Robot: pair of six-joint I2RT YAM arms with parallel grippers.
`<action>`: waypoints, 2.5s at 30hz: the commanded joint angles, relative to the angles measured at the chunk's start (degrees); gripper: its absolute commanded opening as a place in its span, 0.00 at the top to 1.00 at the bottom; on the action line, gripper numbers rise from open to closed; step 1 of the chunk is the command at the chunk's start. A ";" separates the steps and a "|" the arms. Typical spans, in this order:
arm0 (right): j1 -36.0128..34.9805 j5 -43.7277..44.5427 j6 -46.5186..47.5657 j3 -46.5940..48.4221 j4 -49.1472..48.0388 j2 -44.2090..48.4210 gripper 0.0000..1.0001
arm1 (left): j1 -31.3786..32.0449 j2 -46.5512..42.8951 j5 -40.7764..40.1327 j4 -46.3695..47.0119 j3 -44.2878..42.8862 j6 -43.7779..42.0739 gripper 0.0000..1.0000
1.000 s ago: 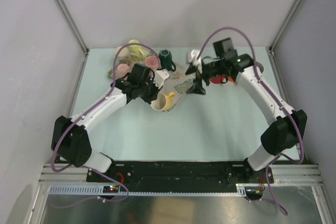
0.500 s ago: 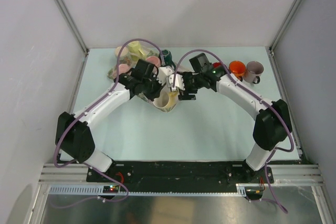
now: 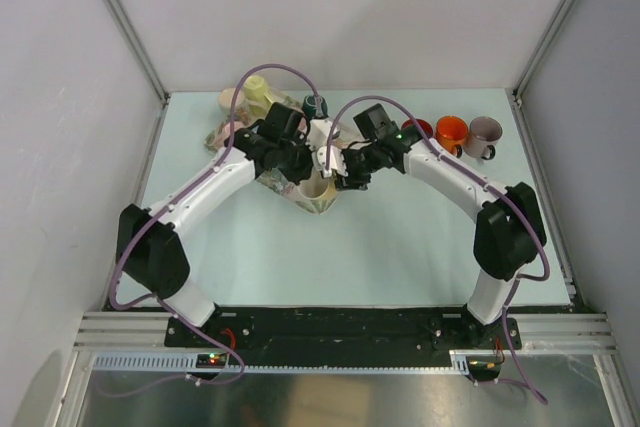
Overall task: Turn the mug right side up
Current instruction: Turn over the cup on the tray, then place the cup at the center of the board.
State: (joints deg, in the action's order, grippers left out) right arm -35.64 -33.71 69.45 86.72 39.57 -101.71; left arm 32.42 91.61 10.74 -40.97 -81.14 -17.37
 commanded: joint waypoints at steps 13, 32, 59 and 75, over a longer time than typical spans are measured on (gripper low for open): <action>0.65 -0.50 -3.29 -4.64 -2.15 3.94 1.00 | -1.25 0.62 1.45 4.19 -5.42 6.33 0.28; 30.91 -0.48 -34.01 -34.26 -21.56 23.28 1.00 | -8.36 -1.59 3.97 1.65 -4.06 1.26 0.07; 32.53 4.85 -31.26 -27.25 -22.54 7.64 0.91 | -8.36 0.67 3.57 0.62 -5.83 2.57 0.10; 34.31 6.24 -30.26 -27.24 -18.76 7.49 0.66 | -8.43 3.03 5.56 0.57 -8.59 2.72 0.10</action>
State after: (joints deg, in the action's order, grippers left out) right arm -1.93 -27.42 38.61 57.78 20.71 -94.28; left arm 23.88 94.59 14.37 -40.56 -87.02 -14.52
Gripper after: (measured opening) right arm 0.349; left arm 0.898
